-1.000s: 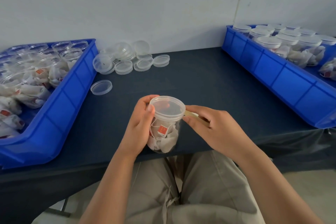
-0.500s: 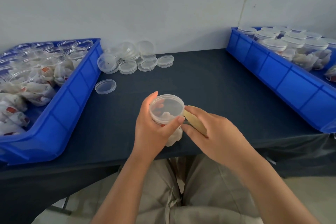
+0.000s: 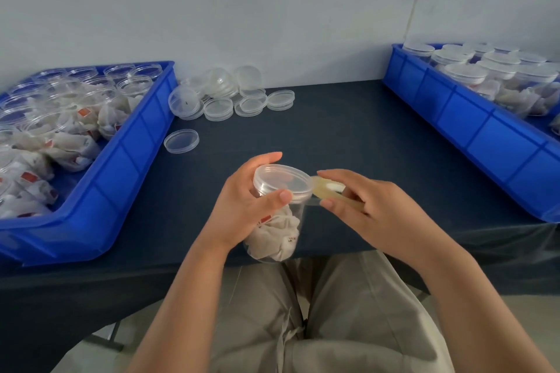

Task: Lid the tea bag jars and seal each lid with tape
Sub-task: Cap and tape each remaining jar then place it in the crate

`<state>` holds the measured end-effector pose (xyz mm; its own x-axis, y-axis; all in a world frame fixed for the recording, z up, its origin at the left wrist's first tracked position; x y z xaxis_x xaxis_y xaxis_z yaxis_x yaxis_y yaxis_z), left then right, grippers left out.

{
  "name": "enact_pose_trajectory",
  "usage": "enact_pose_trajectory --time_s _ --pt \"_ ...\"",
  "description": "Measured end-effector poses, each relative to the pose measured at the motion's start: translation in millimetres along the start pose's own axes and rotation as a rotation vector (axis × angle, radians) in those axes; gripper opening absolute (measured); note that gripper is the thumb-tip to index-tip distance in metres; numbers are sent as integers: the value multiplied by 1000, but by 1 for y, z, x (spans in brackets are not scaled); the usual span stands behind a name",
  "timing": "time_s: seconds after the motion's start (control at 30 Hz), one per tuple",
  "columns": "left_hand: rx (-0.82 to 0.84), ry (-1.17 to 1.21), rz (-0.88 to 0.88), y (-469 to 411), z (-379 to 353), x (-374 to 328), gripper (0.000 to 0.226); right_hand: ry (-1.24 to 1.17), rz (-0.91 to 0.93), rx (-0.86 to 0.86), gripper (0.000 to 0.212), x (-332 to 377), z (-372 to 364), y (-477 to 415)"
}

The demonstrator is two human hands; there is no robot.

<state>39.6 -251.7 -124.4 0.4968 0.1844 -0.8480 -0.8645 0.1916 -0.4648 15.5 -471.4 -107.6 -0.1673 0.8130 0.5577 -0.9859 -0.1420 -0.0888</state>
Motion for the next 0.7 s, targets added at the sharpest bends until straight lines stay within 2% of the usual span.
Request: enact_pose_trajectory --time_s 0.1,0.23,0.37,0.43,0.53,0.6,0.7 --pt "32 79 51 2 -6 6 98 -42 -14 40 59 -1 -6 -2" --pt "117 145 73 1 -18 11 92 -53 9 -1 61 6 -8 0" --pt "103 120 41 -5 -16 8 93 -39 -1 -15 64 4 -12 -1" --pt "81 80 26 -6 -13 3 94 -15 -25 -51 65 2 -11 -1" --pt "109 5 -12 -3 -15 -5 82 24 -53 -152 62 6 -8 3" --pt "126 -94 -23 -2 -18 -9 89 24 -51 -210 55 12 -8 9" --pt "35 -248 -74 -2 -13 -17 96 35 -61 -234 47 18 -14 13"
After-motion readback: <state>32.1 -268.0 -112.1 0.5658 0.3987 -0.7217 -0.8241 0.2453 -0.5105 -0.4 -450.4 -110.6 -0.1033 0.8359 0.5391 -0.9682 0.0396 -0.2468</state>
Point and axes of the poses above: each hand's wrist, its own y-axis away from the middle knuckle, its own z-axis out of the back of the hand, x = y × z, the point moved 9 cm from there along -y, towards the middle knuckle, and after that the axes turned 14 degrees about -z, right-handed, at the moved point
